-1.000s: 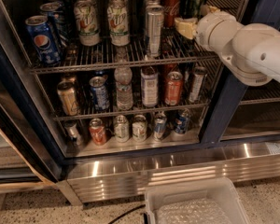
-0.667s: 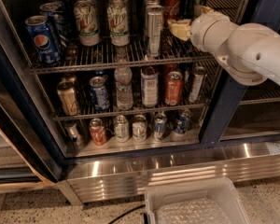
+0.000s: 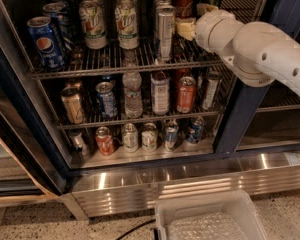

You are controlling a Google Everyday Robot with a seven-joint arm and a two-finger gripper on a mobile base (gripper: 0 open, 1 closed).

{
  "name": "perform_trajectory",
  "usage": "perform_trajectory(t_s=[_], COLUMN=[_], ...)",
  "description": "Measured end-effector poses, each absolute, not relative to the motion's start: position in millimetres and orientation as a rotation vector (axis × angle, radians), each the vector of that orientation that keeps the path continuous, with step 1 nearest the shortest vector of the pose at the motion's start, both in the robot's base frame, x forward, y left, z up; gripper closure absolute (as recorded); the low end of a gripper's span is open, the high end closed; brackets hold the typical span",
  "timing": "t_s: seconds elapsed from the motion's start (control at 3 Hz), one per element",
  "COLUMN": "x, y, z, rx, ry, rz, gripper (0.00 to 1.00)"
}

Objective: Pick coke can from top shelf of fridge

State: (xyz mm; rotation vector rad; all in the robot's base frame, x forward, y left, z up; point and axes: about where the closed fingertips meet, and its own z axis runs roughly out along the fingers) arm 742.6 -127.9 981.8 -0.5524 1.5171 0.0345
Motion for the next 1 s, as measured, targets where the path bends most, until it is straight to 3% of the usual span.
perform_trajectory(t_s=[1.0], x=[798], y=[-122], z=[983], rx=[-0.521], ry=[1.500], rz=[-0.028], gripper=[0.48])
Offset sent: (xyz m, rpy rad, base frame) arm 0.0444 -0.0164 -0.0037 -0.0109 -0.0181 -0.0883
